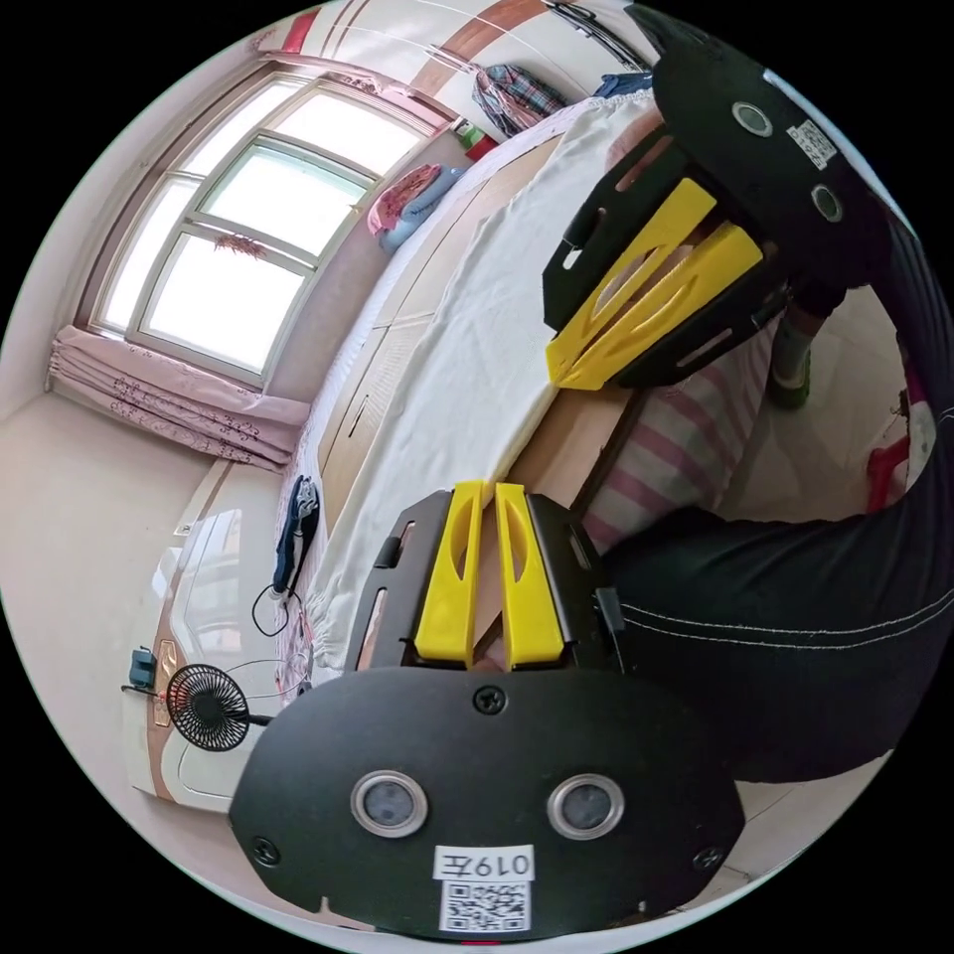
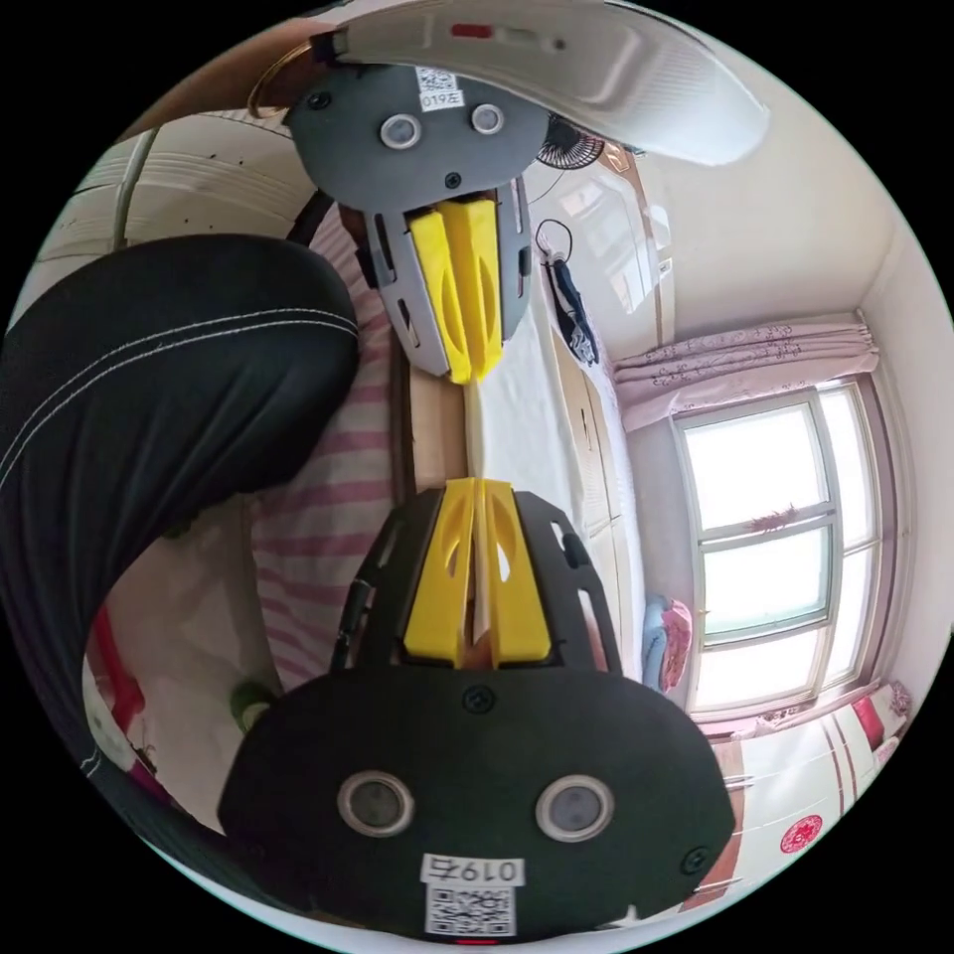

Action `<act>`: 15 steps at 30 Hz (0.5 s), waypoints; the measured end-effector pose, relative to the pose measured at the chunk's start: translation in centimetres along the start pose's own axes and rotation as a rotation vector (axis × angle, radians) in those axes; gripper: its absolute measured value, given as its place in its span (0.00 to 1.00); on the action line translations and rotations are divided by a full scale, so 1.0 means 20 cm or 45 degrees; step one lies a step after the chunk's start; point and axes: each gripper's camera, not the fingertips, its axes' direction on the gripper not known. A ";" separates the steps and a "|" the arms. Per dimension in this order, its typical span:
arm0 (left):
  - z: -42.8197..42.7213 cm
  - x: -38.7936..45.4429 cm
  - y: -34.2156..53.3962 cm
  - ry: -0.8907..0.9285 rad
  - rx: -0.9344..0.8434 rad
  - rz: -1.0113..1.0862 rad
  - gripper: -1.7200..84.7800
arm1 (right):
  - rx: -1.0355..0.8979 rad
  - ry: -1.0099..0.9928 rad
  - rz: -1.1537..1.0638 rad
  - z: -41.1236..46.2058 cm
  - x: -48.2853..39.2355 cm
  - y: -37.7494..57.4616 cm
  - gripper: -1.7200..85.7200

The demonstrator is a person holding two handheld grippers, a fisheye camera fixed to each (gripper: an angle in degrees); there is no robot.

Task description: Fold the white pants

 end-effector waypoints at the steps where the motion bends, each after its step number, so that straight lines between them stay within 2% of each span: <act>1: 0.00 0.00 0.01 -0.004 -0.001 -0.003 0.03 | 0.018 -0.003 0.018 -0.01 0.00 -0.02 0.03; 8: 0.06 -0.06 0.25 -0.006 -0.015 -0.046 0.03 | 0.102 -0.121 0.101 0.03 0.06 -0.21 0.08; 15: 0.18 -0.10 0.39 -0.002 -0.035 0.015 0.03 | 0.120 -0.181 0.100 0.16 0.04 -0.38 0.08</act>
